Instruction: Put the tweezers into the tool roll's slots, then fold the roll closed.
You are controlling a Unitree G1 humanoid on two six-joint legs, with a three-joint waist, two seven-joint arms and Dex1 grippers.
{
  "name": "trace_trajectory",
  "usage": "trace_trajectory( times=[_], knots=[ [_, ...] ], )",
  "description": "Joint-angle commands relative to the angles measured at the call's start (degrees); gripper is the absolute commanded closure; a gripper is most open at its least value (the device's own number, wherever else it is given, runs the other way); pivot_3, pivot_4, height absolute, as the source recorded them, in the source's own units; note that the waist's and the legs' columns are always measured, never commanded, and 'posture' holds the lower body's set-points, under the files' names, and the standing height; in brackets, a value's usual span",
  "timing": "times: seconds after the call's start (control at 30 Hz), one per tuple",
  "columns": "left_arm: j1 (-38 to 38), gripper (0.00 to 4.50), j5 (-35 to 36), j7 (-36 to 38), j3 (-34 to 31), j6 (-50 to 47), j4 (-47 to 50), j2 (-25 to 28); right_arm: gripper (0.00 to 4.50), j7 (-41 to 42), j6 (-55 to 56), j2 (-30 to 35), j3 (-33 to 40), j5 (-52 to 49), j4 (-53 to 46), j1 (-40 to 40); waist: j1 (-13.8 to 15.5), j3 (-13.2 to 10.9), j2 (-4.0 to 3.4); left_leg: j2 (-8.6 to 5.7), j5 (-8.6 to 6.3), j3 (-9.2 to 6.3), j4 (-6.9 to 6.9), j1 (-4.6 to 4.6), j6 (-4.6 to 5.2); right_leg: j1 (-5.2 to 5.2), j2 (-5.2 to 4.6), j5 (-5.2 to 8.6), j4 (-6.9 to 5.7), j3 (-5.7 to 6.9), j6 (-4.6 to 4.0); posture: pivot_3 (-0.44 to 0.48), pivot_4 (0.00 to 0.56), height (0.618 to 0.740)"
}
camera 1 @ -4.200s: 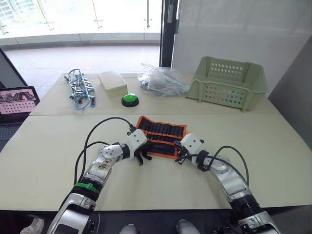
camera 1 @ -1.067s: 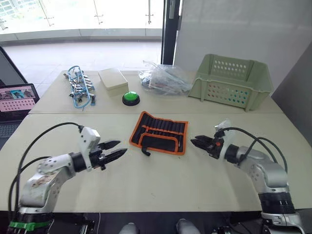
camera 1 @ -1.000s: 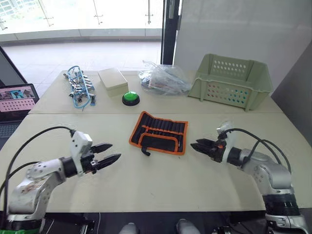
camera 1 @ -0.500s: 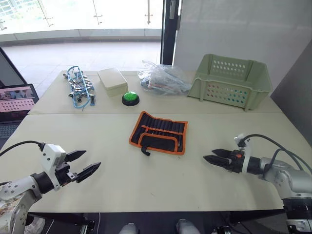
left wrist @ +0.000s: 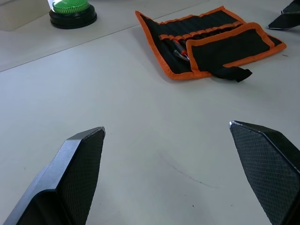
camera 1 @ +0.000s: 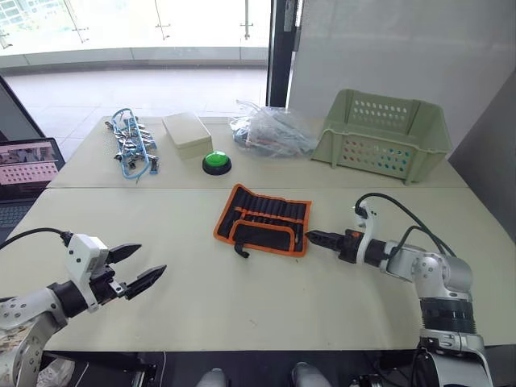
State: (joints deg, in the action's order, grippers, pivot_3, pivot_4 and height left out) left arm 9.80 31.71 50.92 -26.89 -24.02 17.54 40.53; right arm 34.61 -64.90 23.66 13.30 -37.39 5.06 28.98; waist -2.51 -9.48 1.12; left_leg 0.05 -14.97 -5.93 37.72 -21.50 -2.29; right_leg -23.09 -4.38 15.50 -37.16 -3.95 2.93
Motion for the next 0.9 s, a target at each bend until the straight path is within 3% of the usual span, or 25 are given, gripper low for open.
trace_trajectory(
  times=[0.03, 0.63, 0.73, 0.9],
  knots=[
    [-1.04, 0.0, 1.22, -1.32, 0.17, -0.04, 2.98, -0.21, 0.05, -0.91, -2.14, -1.36, -1.59, -0.83, -0.06, -0.27, -0.05, 0.01, 0.01, 0.01, 0.0, 0.0, 0.0, 0.0, 0.0, 0.0, 0.01, 0.0, 0.0, 0.0, 0.0, 0.0, 0.15, 0.74],
    [-1.86, 0.0, 2.22, -2.97, 1.92, -1.52, 3.8, -0.96, 0.05, -4.21, -6.96, -7.05, -0.43, -3.39, -1.89, -0.09, -1.27, 0.03, 0.02, 0.09, 0.0, 0.01, -0.12, 0.12, 0.0, 0.0, 0.08, 0.0, -0.04, 0.0, 0.0, 0.0, 0.15, 0.74],
    [-1.18, 0.0, 2.39, -3.13, 1.67, -1.51, 4.11, -1.29, 0.84, -4.21, -7.76, -7.32, 0.49, -4.21, -1.35, -0.08, -1.24, 0.02, 0.02, 0.09, 0.0, 0.01, -0.12, 0.12, 0.0, 0.0, 0.08, 0.0, -0.04, 0.0, 0.0, 0.0, 0.15, 0.74],
    [-0.4, 0.0, 2.25, -3.12, 1.76, -1.38, 4.2, -1.26, 2.6, -3.73, -8.64, -7.63, 0.68, -5.28, -0.8, 0.01, -1.27, 0.02, 0.01, 0.08, 0.0, 0.01, -0.15, 0.11, 0.0, -0.02, 0.07, 0.0, -0.03, 0.0, -0.01, 0.0, 0.15, 0.74]
  ],
)
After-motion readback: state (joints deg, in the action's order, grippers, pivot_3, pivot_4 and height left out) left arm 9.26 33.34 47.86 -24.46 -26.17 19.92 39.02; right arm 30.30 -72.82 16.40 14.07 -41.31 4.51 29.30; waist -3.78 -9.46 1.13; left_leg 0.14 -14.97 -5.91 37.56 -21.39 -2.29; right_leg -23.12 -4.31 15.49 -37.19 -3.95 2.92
